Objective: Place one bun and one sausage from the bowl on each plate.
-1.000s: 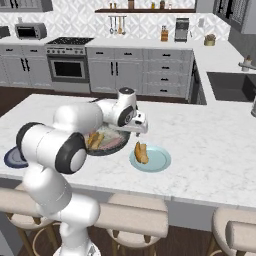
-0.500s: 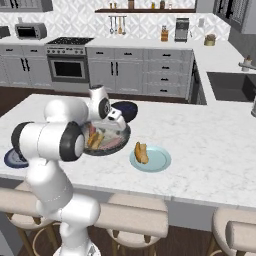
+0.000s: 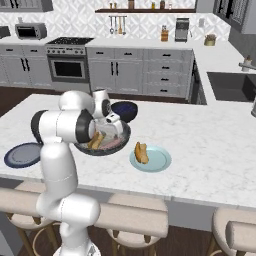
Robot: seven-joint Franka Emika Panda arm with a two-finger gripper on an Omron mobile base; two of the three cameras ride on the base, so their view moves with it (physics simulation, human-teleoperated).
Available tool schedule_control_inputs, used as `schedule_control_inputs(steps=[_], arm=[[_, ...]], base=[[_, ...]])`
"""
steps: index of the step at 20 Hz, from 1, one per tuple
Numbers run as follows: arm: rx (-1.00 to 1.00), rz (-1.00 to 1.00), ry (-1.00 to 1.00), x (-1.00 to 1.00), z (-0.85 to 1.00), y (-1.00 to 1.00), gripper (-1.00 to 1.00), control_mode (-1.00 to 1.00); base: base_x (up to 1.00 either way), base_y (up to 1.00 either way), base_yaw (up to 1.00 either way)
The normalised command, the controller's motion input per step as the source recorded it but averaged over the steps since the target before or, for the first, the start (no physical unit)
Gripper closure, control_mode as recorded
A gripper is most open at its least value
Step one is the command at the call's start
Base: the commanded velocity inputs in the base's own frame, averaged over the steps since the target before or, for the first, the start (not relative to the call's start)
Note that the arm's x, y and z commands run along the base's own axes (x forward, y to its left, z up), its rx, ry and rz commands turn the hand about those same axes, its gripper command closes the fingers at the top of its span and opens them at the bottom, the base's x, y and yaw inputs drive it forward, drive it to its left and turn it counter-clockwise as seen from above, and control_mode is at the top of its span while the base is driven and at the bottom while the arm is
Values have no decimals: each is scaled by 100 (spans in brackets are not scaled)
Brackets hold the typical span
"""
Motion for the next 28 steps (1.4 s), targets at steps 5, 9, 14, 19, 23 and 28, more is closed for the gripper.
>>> schedule_control_inputs(steps=[5, 9, 14, 19, 23, 28], arm=[[0, -15, 0, -9, -39, -16, -100, -100], [-1, -10, 0, -2, -21, -4, -100, -100], [-9, -7, 0, 0, -15, 0, -100, -100], [-9, -2, 5, -5, -16, -3, -100, -100], [-9, 0, 8, -9, -19, -6, 100, -100], [-2, -2, 0, 0, -7, -1, 100, -100]], base=[[0, 0, 0], [0, 0, 0], [0, 0, 0], [0, 0, 0], [0, 0, 0], [0, 0, 0]])
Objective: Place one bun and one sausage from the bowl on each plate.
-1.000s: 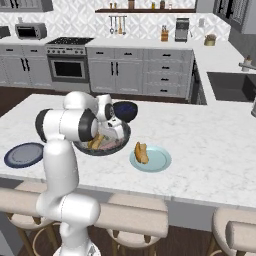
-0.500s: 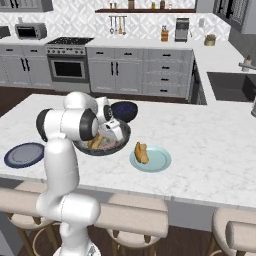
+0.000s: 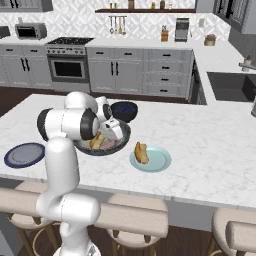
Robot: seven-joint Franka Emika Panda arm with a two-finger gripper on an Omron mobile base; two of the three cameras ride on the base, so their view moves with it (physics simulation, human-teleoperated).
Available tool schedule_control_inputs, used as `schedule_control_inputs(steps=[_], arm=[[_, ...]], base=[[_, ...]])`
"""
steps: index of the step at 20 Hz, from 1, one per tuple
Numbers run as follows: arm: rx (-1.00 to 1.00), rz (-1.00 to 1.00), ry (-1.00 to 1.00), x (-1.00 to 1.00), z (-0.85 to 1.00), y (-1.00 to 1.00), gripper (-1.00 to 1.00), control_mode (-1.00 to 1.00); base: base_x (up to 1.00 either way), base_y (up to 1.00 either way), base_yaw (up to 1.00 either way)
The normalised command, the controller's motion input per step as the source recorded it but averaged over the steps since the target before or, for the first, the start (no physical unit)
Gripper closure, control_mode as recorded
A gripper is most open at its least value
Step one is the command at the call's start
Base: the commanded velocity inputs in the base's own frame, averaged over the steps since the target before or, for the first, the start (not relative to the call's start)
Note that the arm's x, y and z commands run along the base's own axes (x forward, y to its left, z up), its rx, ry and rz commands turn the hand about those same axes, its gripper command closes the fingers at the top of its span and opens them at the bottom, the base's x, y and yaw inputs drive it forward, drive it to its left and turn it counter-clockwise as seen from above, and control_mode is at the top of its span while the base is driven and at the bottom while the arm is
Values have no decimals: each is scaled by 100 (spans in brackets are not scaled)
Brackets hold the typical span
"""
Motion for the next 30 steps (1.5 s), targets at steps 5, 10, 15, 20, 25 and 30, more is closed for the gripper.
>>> schedule_control_inputs(steps=[5, 10, 15, 20, 25, 30], arm=[[-1, -6, -1, -2, 60, -1, 100, -100], [2, 2, 0, -10, 88, -56, 100, -100], [15, 33, -10, -52, 12, -100, 100, -100], [24, 42, -10, -9, 0, -100, 100, -100], [27, 21, 0, 0, -19, -84, 100, -100], [11, 25, 11, 0, 0, -30, 100, -100]], base=[[0, 0, 0], [0, 0, 0], [0, 0, 0], [0, 0, 0], [0, 0, 0], [0, 0, 0]])
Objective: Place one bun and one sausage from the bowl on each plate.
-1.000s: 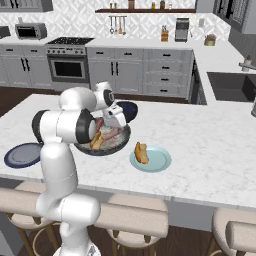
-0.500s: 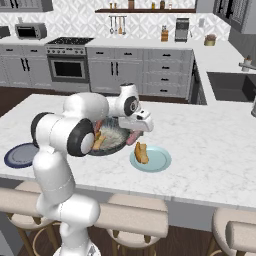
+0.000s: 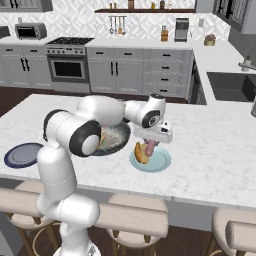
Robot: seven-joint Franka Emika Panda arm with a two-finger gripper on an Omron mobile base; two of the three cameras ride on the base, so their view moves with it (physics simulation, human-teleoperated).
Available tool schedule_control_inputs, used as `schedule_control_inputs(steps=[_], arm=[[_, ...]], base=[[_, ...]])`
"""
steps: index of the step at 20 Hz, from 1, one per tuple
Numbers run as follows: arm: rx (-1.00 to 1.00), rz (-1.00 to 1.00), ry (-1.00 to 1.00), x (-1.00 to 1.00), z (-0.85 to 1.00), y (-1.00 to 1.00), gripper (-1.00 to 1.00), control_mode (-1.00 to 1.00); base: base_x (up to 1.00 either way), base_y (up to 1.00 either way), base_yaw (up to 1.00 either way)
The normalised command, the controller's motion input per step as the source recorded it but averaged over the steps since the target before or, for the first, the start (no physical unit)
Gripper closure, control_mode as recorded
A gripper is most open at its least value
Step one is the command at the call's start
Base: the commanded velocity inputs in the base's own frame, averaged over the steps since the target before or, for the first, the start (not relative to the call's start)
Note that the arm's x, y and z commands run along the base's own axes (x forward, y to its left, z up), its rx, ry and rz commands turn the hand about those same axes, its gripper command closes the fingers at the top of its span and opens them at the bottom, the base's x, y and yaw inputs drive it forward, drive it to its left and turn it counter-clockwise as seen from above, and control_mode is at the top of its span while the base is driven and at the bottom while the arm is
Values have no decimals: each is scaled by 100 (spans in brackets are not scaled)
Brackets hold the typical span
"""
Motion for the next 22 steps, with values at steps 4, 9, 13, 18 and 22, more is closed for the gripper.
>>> schedule_control_inputs(steps=[4, 9, 13, 18, 22], arm=[[3, 16, 25, 0, -32, -6, 100, -100], [0, 11, 10, 0, -45, 0, 100, -100], [0, 7, -1, 0, -39, 0, 100, -100], [1, 0, -8, 8, -22, -2, 100, -100], [2, 0, -5, 28, -16, -6, 100, -100]], base=[[0, 0, 0], [0, 0, 0], [0, 0, 0], [0, 0, 0], [0, 0, 0]])
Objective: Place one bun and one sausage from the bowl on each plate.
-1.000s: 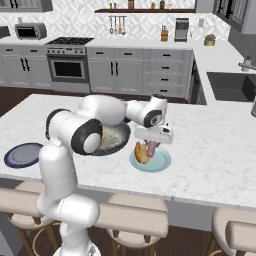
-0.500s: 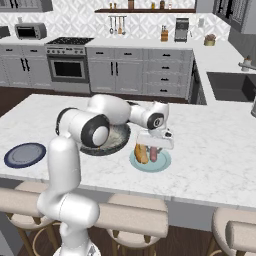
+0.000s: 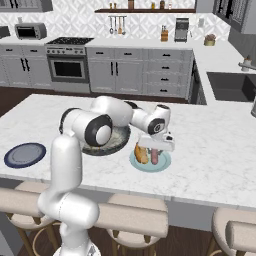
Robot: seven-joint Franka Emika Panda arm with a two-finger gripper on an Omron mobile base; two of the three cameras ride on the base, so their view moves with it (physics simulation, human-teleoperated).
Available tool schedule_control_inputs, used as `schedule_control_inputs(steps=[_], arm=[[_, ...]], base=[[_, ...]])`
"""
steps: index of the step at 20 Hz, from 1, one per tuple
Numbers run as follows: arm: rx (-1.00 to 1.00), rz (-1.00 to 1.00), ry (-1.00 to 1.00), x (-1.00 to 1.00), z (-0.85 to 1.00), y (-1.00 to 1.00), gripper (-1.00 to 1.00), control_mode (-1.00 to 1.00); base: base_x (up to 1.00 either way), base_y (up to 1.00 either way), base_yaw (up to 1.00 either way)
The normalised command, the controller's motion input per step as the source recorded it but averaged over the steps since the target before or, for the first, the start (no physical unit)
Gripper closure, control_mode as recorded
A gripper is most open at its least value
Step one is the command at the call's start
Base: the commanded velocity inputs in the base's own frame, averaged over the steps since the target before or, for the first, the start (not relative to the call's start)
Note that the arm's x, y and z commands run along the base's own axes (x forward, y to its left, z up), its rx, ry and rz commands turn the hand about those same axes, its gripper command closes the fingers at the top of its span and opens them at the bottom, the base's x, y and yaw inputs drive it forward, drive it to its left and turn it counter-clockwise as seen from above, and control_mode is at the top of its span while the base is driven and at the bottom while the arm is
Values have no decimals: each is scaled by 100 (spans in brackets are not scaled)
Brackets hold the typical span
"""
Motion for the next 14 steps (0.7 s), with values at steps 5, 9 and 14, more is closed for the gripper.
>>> schedule_control_inputs(steps=[5, 9, 14], arm=[[0, 0, -1, 11, -14, -4, 100, -100], [1, 0, 0, 2, 0, -4, -100, -100], [0, -3, 1, 0, 43, 2, -100, -100]], base=[[0, 0, 0], [0, 0, 0], [0, 0, 0]])
